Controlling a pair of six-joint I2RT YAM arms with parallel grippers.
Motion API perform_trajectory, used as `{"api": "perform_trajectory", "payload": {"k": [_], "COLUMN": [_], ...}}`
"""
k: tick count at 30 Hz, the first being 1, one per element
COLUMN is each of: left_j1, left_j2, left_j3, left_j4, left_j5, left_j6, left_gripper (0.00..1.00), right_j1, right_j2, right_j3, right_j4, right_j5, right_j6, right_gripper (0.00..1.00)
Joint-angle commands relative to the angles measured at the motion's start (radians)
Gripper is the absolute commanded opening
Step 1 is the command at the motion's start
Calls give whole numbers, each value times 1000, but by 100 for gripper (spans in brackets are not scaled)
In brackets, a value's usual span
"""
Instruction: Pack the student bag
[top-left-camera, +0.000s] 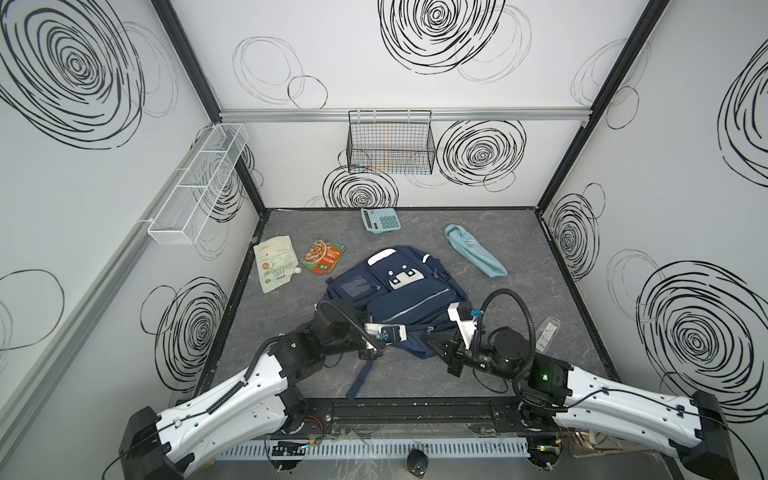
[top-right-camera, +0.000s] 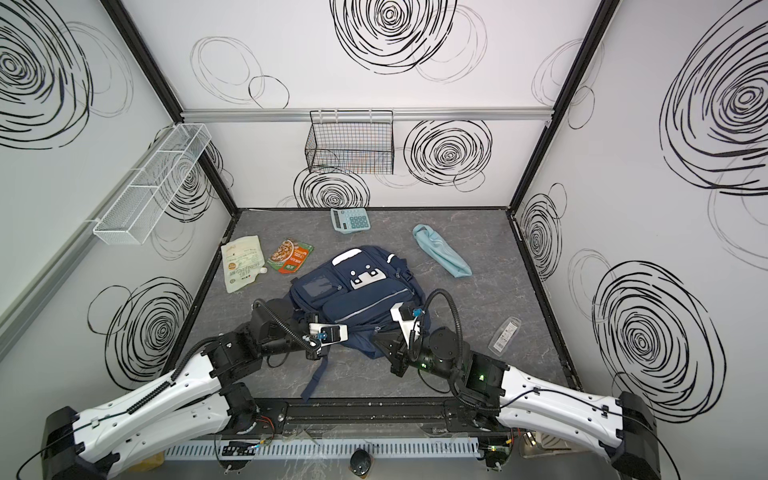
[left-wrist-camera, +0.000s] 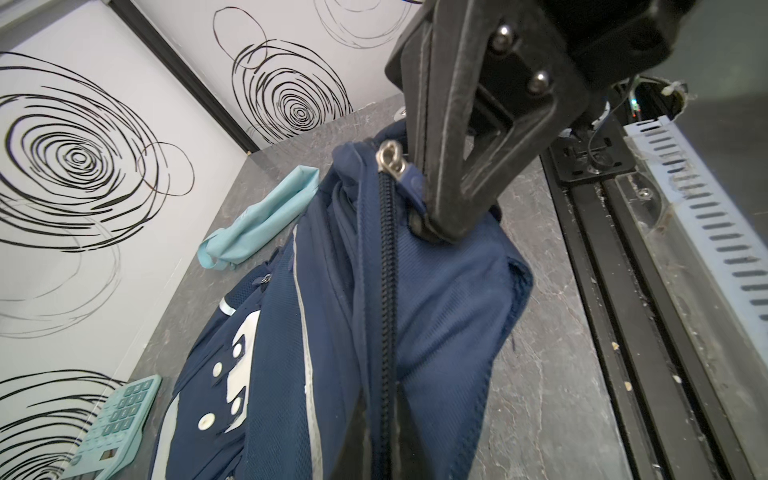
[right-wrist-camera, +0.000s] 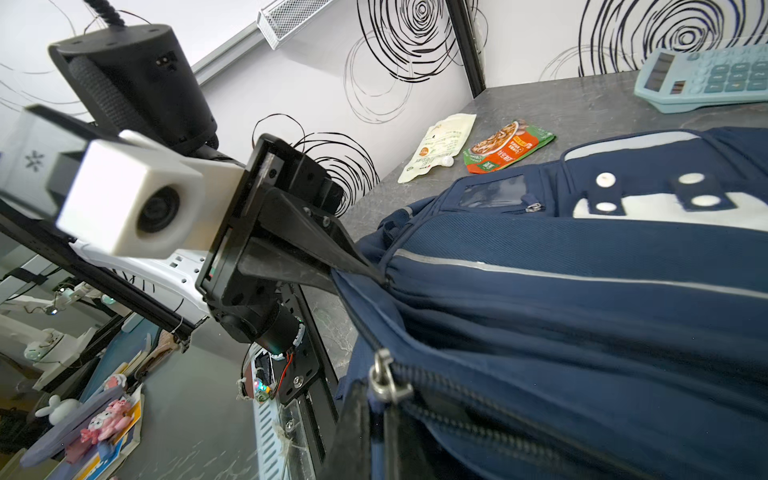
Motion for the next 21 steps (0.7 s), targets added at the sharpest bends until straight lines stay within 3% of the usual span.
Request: {"api": "perform_trajectory", "payload": {"k": [1, 9, 13, 16, 17, 19, 21], "left_j1": [88, 167, 183, 188, 188, 188, 174], "left_j2": [-77, -206, -270, -254, -241, -221, -205], "left_j3": [-46, -87, -168, -164, -142, -93, -53], "left_j4": [130, 77, 146, 217, 193, 140, 125], "left_j5": [-101, -143, -316, -498, -490, -394, -284], "left_j6": [-76, -70, -92, -136, -132, -132, -152], "left_gripper": [0, 0, 0, 2, 18, 24, 38], "right_j1": [-51, -113, -113, -113, -111, -104, -84], "right_j2": [-70, -124, -125, -82, -62, -17, 27], "right_j3": [42, 56, 73, 96, 107, 122, 136], "right_j4": [-36, -107, -151, -111, -88, -41, 3], "right_j5": [136, 191, 291, 241, 203, 140, 108], "right_j6": [-5, 2, 2, -51, -60, -61, -59], "right_gripper": [0, 0, 0, 0, 0, 0, 0]}}
